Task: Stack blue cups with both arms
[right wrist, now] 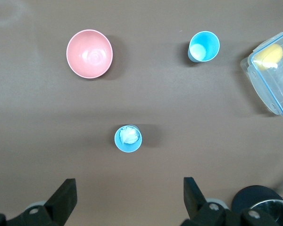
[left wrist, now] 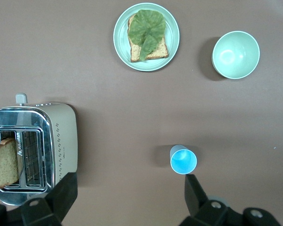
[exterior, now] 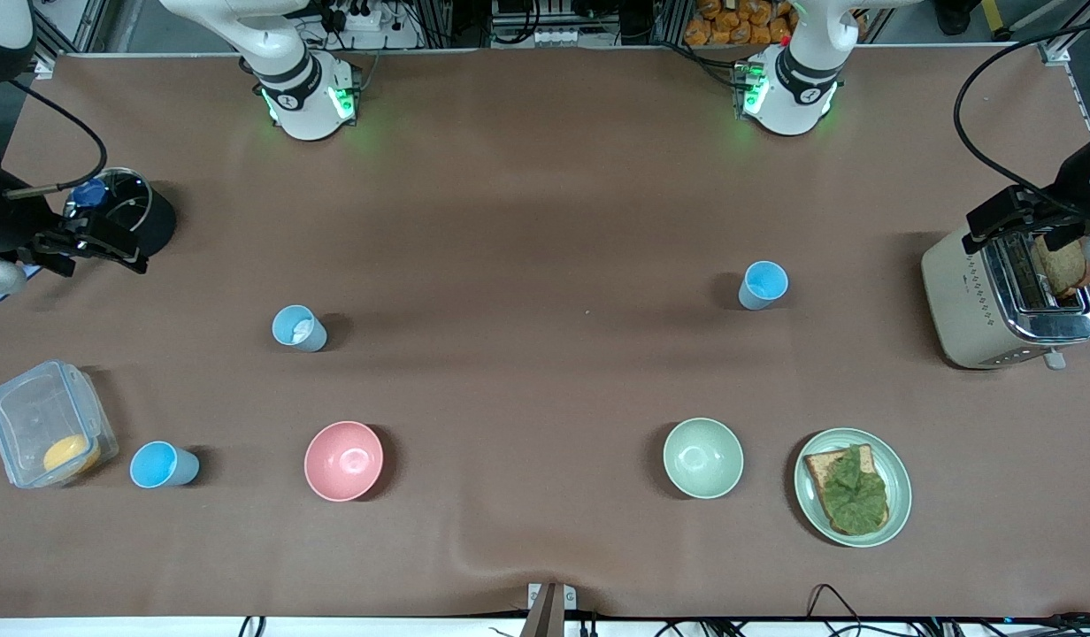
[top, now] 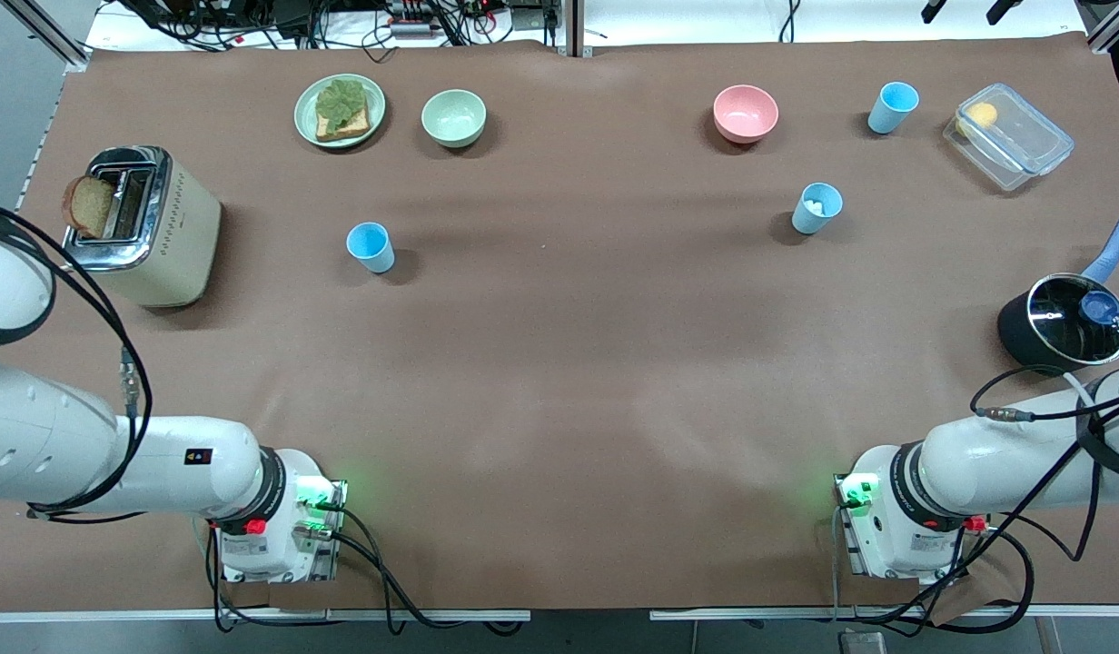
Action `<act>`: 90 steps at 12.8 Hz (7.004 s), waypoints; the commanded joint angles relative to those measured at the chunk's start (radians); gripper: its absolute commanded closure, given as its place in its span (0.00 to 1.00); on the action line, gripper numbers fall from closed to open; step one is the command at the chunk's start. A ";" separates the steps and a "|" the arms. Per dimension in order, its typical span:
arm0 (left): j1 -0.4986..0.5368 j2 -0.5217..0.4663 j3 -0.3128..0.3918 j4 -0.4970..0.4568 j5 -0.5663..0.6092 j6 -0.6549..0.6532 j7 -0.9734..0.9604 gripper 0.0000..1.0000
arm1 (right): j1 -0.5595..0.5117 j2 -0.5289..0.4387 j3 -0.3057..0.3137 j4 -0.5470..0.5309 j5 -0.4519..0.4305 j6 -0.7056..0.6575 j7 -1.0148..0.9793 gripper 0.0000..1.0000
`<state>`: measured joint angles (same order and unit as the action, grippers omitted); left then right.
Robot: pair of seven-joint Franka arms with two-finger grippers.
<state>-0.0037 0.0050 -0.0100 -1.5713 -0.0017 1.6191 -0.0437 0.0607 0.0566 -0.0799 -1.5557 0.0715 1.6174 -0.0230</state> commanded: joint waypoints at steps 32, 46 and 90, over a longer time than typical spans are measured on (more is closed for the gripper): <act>0.004 0.000 -0.007 0.004 0.009 0.007 -0.022 0.00 | 0.027 0.112 -0.011 -0.032 0.008 -0.037 0.006 0.00; 0.002 0.001 -0.007 0.004 0.009 0.008 -0.022 0.00 | 0.085 0.232 -0.012 -0.494 -0.036 0.585 -0.207 0.00; -0.062 0.148 -0.019 -0.010 0.020 0.083 -0.050 0.00 | 0.604 0.372 -0.035 0.087 0.177 0.173 0.617 0.00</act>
<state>-0.0659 0.1451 -0.0288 -1.5765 -0.0018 1.6540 -0.0795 0.7640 0.4947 -0.1307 -1.4876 0.2503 1.9034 0.6191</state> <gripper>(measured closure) 0.000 0.070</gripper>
